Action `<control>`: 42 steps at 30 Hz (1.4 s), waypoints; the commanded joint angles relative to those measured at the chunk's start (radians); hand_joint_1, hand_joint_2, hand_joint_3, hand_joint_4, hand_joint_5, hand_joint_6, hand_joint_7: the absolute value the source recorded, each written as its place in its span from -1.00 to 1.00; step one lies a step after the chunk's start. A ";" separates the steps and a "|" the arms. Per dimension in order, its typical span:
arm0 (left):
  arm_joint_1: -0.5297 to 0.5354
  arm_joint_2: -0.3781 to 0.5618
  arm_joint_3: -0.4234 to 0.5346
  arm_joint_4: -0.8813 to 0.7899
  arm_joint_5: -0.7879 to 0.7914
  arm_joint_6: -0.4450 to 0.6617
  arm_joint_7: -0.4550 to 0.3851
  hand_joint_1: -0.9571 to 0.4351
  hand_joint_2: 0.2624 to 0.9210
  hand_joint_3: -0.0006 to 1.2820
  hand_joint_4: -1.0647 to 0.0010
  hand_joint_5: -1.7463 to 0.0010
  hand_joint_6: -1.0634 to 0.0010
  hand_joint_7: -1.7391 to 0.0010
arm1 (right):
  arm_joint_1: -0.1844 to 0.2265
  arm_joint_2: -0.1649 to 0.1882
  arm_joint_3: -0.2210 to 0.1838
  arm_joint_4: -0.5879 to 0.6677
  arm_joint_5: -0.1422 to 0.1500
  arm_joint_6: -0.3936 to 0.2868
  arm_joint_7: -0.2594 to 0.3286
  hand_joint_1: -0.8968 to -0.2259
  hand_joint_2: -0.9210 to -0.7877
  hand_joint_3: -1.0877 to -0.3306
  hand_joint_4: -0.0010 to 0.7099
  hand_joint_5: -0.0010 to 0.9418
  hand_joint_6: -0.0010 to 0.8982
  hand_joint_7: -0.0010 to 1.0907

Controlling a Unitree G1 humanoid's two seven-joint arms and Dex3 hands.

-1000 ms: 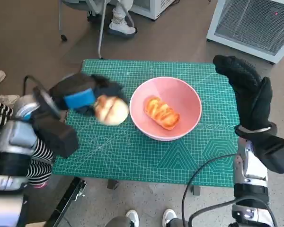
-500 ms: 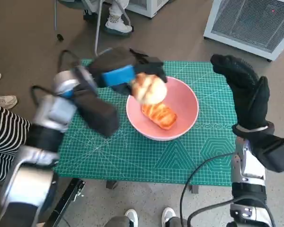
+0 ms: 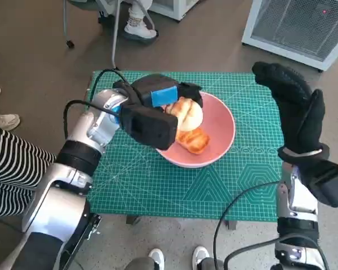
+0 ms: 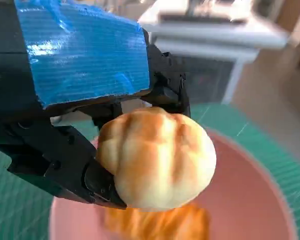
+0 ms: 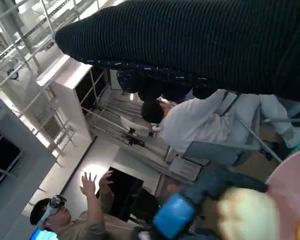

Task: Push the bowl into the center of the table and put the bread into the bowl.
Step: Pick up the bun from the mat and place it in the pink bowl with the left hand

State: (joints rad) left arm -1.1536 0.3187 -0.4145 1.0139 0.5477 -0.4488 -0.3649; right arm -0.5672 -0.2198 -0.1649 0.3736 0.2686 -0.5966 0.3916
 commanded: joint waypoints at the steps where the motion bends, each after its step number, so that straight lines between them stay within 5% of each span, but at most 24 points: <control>1: -0.029 -0.009 -0.004 0.002 -0.004 0.020 -0.023 0.31 0.74 -0.92 0.23 0.95 0.14 0.81 | 0.027 -0.005 -0.006 -0.006 -0.009 0.020 -0.010 -0.47 -1.00 0.00 -0.54 -1.00 -1.00 0.00; 35: 0.040 0.012 0.127 -0.166 -0.146 0.051 -0.024 0.15 0.69 -0.98 0.37 1.00 0.15 0.95 | -0.028 -0.016 -0.010 0.004 -0.019 0.035 -0.030 -0.51 -1.00 -0.07 -0.56 -1.00 -1.00 0.00; 38: 0.068 0.002 0.182 -0.179 -0.200 0.007 0.026 0.08 0.69 -0.99 0.36 1.00 0.16 0.96 | -0.046 -0.017 -0.011 0.010 -0.018 0.039 -0.031 -0.52 -1.00 -0.08 -0.56 -1.00 -1.00 0.00; 42: 0.218 -0.139 0.432 -0.264 -0.591 -0.102 0.020 -0.21 0.91 -0.86 0.49 1.00 0.32 0.99 | -0.085 -0.007 0.003 -0.022 -0.038 0.068 -0.063 -0.49 -1.00 -0.08 -0.56 -1.00 -0.99 0.01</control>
State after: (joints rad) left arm -1.0589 0.2927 -0.1879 0.8418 0.2719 -0.4553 -0.3610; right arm -0.6171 -0.2315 -0.1752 0.3668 0.2675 -0.5692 0.3616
